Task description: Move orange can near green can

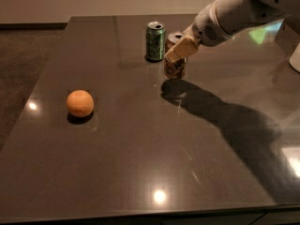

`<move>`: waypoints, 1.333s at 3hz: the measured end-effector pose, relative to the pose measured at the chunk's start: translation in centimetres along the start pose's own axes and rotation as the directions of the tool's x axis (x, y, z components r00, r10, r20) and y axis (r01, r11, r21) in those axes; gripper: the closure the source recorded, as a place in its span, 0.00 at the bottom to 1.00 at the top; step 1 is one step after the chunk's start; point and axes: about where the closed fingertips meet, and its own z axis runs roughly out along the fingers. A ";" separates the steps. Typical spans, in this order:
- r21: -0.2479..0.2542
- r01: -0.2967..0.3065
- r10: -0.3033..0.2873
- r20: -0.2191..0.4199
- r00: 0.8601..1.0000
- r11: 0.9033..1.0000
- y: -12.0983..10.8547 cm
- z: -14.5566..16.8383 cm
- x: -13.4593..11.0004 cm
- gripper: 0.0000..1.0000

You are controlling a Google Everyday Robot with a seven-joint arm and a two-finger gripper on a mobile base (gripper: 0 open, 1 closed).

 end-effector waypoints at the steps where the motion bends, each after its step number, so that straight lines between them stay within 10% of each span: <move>1: -0.013 -0.037 0.037 -0.016 0.999 0.999 -1.6 2.2 -0.7 1.00; 2: -0.014 -0.065 0.064 -0.027 0.998 0.998 -2.6 3.2 -0.5 1.00; 4: -0.016 -0.129 0.129 0.006 0.992 0.992 -4.0 4.5 -0.3 0.61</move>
Offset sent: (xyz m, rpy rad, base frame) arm 0.0531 0.0040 -0.0192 0.0155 0.0802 -0.0688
